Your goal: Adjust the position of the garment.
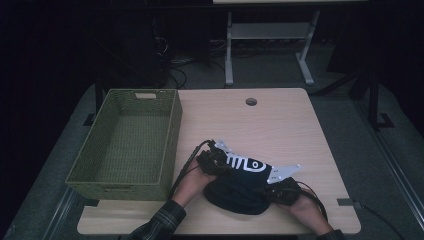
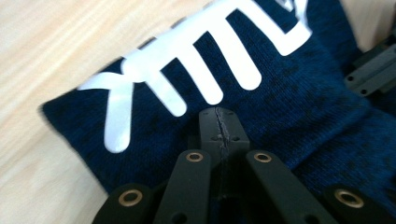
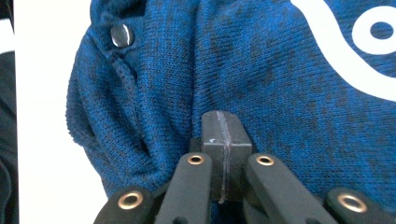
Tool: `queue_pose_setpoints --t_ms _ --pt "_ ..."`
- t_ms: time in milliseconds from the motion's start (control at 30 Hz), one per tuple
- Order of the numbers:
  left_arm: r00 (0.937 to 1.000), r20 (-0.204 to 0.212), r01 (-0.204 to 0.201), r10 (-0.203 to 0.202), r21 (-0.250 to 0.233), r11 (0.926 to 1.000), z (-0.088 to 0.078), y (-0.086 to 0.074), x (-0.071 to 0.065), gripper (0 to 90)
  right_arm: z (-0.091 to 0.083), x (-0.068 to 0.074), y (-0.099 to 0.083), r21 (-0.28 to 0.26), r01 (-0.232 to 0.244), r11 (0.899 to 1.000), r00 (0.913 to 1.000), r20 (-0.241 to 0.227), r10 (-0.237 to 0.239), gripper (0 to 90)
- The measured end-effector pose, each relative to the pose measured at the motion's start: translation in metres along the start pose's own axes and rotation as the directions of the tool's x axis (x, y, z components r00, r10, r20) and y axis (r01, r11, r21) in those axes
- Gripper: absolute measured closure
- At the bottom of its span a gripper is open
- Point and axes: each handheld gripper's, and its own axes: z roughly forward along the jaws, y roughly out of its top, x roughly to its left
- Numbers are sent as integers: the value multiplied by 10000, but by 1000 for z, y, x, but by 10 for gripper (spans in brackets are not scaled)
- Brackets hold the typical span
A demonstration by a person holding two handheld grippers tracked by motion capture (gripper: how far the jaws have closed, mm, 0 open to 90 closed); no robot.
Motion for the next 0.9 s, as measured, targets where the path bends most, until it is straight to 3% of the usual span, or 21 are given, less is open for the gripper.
queue_pose_setpoints --t_ms 100,233,300,400,500,600,767,900 --pt "9999 -86 122 -124 -261 9996 -13 0 1 842 -11 -2 1 -390 -137 9991 9997 211 145 757" --pt "9975 -389 572 -593 -520 9970 -25 -3 1 775 -24 -7 -2 -735 -439 9963 9948 885 504 615" --pt "9956 -671 631 -653 -346 9974 -28 -5 1 698 -30 -10 -6 -849 -588 9947 9900 1232 690 542" --pt "9907 -1018 890 -900 -146 9959 -24 -9 4 549 -37 -14 -14 -1019 -1047 9893 9751 1848 1222 393" --pt "9868 -1131 1178 -1159 105 9930 -18 -15 9 430 -42 -20 -26 -968 -1382 9857 9538 2552 1587 263" --pt "9851 -1085 1377 -1337 298 9900 -13 -21 12 363 -44 -28 -37 -964 -1824 9785 9373 2836 2027 210" --pt "9812 -920 1739 -1696 405 9839 -5 -27 18 304 -41 -39 -46 -801 -2347 9688 9215 2988 2480 154" --pt "9797 -746 1902 -1860 533 9803 1 -31 21 290 -37 -44 -48 -701 -2423 9677 9109 3270 2518 147"
